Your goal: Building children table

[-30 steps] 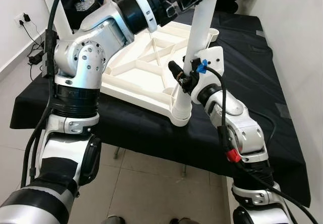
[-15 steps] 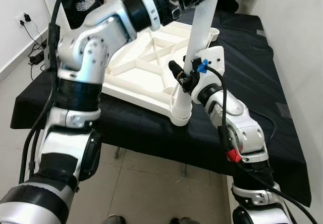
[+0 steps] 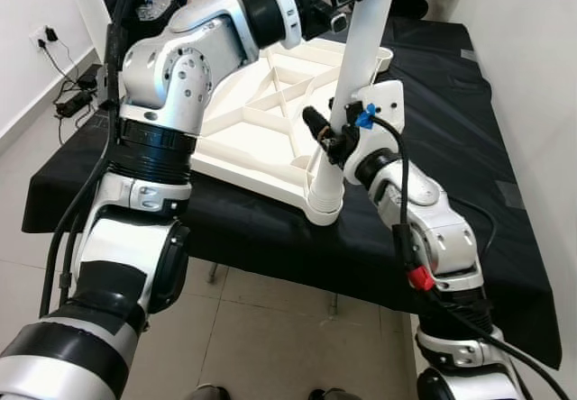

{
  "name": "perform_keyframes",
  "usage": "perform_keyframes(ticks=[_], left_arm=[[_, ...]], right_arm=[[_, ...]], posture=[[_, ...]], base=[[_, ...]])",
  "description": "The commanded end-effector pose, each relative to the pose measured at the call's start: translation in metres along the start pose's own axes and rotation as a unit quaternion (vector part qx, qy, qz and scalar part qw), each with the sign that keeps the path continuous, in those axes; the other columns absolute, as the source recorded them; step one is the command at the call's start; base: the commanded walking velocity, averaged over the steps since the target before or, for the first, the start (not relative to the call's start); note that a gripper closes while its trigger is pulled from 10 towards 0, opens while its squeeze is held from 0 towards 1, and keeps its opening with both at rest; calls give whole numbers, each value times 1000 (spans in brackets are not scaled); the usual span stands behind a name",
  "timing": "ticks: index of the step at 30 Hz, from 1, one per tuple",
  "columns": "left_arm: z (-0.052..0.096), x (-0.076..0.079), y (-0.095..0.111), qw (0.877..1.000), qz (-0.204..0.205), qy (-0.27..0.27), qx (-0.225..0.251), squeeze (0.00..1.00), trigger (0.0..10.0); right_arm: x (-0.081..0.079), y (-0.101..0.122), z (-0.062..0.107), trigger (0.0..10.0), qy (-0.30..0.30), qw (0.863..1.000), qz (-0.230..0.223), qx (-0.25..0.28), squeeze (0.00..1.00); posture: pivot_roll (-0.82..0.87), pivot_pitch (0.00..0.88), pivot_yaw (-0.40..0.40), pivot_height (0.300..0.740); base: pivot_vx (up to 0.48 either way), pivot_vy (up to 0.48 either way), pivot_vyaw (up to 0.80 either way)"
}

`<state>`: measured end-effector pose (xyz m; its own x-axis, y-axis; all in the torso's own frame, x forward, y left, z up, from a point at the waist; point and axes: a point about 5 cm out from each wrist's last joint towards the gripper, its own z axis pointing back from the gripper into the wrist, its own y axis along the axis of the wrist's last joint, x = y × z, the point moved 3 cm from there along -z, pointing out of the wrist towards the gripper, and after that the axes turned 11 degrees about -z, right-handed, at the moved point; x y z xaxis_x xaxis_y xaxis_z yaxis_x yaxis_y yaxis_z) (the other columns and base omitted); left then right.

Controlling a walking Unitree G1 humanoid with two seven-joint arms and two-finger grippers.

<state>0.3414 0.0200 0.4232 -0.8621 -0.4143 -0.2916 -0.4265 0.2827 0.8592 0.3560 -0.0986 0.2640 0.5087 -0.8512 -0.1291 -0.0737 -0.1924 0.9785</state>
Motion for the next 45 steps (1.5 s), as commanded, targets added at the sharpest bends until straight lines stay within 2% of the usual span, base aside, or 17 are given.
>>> perform_keyframes(ticks=[1,2,5,9,11,12,13,14,15,17,24,25,26,28,29,33,45], left_arm=[[-3,7,-7,1000,3,-24,-20,0,0],[-2,10,-5,999,-2,-33,-17,0,0],[-2,10,-5,999,-3,-36,-16,0,0],[-1,14,-4,999,-7,-45,-16,0,0],[0,20,-5,998,-10,-58,-15,0,0],[0,20,-5,998,-10,-58,-15,0,0],[0,22,-5,998,-11,-63,-15,0,0],[0,22,-5,998,-11,-63,-15,0,0],[0,23,-5,998,-11,-65,-15,0,0],[0,23,-6,997,-10,-69,-14,0,0],[-1,26,-3,997,-12,-70,-13,0,0],[0,26,-2,997,-12,-69,-12,0,0],[0,27,-1,998,-12,-68,-11,0,0],[0,27,0,998,-12,-68,-11,0,0],[0,28,1,998,-12,-68,-10,0,0],[1,31,3,997,-16,-72,-8,0,0],[2,35,8,997,-22,-77,-5,0,0]], right_arm=[[-8,18,0,10000,67,997,-14,28,1000],[-5,27,4,10000,117,993,-15,25,1000],[-3,30,5,10000,127,991,-12,25,1000],[-3,34,13,10000,202,979,4,3,1000],[-7,33,23,10000,302,953,7,-34,1000],[-7,33,23,10000,302,953,7,-34,1000],[-11,30,29,10000,354,934,-8,-50,369],[-11,30,29,10000,354,934,-8,-50,369],[-11,29,33,10000,377,924,-8,-56,0],[-11,22,37,10000,423,902,-10,-85,0],[-10,21,23,10000,447,890,-18,-89,0],[-12,21,19,8549,451,889,-18,-80,0],[-14,22,13,784,444,893,-22,-66,0],[-15,22,9,784,438,897,-25,-57,0],[-17,23,8,0,447,893,-26,-50,0],[-17,21,16,0,482,875,-23,-51,0],[-7,15,22,0,482,871,47,-79,0]], posture=[[-44,111,-12,740],[-43,111,-15,740],[-43,111,-15,740],[-39,115,-17,740],[-34,124,-17,740],[-34,124,-17,740],[-32,130,-16,740],[-32,130,-16,740],[-29,132,-16,740],[-23,144,-16,740],[-7,159,-21,740],[-4,167,-21,740],[0,173,-21,740],[0,173,-21,740],[6,183,-23,740],[14,195,-26,740],[8,215,-25,740]], base=[[0,0,0],[0,0,0],[0,0,0],[0,0,0],[0,0,0],[0,0,0],[0,0,0],[0,0,0],[0,0,0],[0,0,0],[0,0,0],[0,0,0],[0,0,0],[0,0,0],[0,0,0],[0,0,0],[0,0,0]])
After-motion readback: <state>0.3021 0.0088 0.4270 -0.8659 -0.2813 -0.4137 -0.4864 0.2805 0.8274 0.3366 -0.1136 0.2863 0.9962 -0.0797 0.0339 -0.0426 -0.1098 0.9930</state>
